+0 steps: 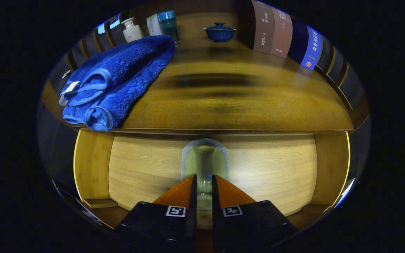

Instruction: Pull open the drawer, take out the items inside it, and place them on the countertop above the cabinet.

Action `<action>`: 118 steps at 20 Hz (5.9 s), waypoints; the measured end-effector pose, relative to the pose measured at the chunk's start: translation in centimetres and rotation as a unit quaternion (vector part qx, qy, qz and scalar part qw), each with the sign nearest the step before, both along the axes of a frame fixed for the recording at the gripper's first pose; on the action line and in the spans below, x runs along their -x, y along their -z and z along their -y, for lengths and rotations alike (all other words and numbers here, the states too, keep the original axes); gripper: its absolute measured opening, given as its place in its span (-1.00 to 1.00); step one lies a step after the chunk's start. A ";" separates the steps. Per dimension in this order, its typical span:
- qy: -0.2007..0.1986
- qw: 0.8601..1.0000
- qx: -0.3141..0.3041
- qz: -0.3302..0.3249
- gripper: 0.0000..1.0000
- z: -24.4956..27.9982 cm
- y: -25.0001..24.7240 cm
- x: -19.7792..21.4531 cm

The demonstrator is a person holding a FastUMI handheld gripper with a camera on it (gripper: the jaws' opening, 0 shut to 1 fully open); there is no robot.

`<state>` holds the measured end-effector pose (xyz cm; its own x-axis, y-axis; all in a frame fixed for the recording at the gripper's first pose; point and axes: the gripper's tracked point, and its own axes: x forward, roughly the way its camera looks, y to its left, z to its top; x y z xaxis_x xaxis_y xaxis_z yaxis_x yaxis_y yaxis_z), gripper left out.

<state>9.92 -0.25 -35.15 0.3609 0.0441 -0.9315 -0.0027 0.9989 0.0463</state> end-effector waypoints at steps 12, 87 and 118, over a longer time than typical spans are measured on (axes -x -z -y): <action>0.004 0.988 -0.036 0.148 -0.54 0.1 -11.6 3.9; 0.057 0.880 -0.002 0.471 0.95 0.9 -4.9 15.3; 0.056 0.857 0.005 0.512 0.98 1.6 -3.1 -3.3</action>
<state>13.24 -1.87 -32.03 0.9909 -0.0500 -0.1248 0.0589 0.9959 0.0684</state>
